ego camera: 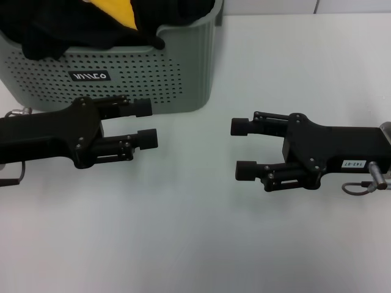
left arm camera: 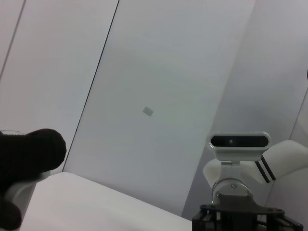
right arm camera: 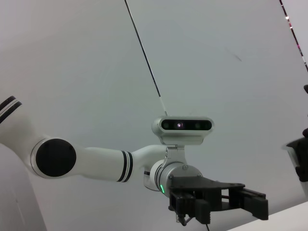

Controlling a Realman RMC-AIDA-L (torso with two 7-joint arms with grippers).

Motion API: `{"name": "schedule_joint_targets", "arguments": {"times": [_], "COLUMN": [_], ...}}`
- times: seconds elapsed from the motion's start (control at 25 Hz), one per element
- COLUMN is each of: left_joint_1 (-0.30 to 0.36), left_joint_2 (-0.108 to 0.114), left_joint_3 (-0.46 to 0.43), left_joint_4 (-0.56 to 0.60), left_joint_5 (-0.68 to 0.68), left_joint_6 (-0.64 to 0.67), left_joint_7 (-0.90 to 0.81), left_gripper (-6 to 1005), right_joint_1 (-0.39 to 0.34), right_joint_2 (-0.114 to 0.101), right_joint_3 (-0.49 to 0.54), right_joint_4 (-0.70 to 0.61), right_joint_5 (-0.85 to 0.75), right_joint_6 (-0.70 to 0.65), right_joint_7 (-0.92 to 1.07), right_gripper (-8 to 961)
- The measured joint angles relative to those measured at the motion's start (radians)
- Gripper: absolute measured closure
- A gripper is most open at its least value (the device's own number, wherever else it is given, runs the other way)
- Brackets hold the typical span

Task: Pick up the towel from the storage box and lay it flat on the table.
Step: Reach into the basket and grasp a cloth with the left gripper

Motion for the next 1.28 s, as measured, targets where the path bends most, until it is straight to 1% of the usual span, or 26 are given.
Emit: {"name": "schedule_joint_targets", "arguments": {"times": [0.16, 0.32, 0.52, 0.64, 0.72, 0.8, 0.88, 1.08, 1.28], "left_joint_1": [0.000, 0.001, 0.010, 0.013, 0.017, 0.021, 0.026, 0.035, 0.037], "left_joint_2": [0.000, -0.001, -0.008, -0.009, -0.014, -0.026, -0.033, -0.035, -0.031], "left_joint_3": [0.003, 0.039, 0.054, 0.054, 0.054, 0.054, 0.054, 0.049, 0.032], "left_joint_4": [0.000, 0.008, 0.008, 0.009, 0.009, 0.009, 0.005, 0.006, 0.007], "left_joint_5": [0.001, 0.002, 0.002, 0.006, 0.012, 0.020, 0.025, 0.038, 0.030], "left_joint_6": [0.000, 0.001, 0.003, 0.003, 0.003, 0.001, -0.004, -0.006, -0.007], "left_joint_7": [-0.011, -0.012, 0.081, 0.139, 0.190, 0.239, 0.266, 0.267, 0.242], "left_gripper": [309, 309, 310, 311, 311, 311, 312, 312, 313], "right_joint_1": [-0.005, -0.010, -0.010, -0.011, -0.014, -0.013, -0.008, -0.007, -0.014], "right_joint_2": [0.000, 0.000, -0.002, -0.003, -0.002, -0.001, -0.001, -0.001, -0.001], "right_joint_3": [0.001, 0.001, -0.002, -0.002, 0.001, 0.002, 0.002, 0.003, 0.031], "right_joint_4": [-0.003, -0.005, -0.005, -0.005, -0.005, -0.006, -0.007, -0.007, -0.007], "right_joint_5": [0.000, 0.000, -0.002, -0.037, -0.069, -0.073, -0.073, -0.071, -0.069], "right_joint_6": [0.000, 0.006, 0.012, 0.004, 0.001, -0.001, -0.006, -0.002, 0.000], "right_joint_7": [-0.007, -0.011, -0.020, -0.092, -0.177, -0.196, -0.193, -0.191, -0.194], "right_gripper": [112, 113, 113, 114, 114, 114, 115, 115, 115]}}
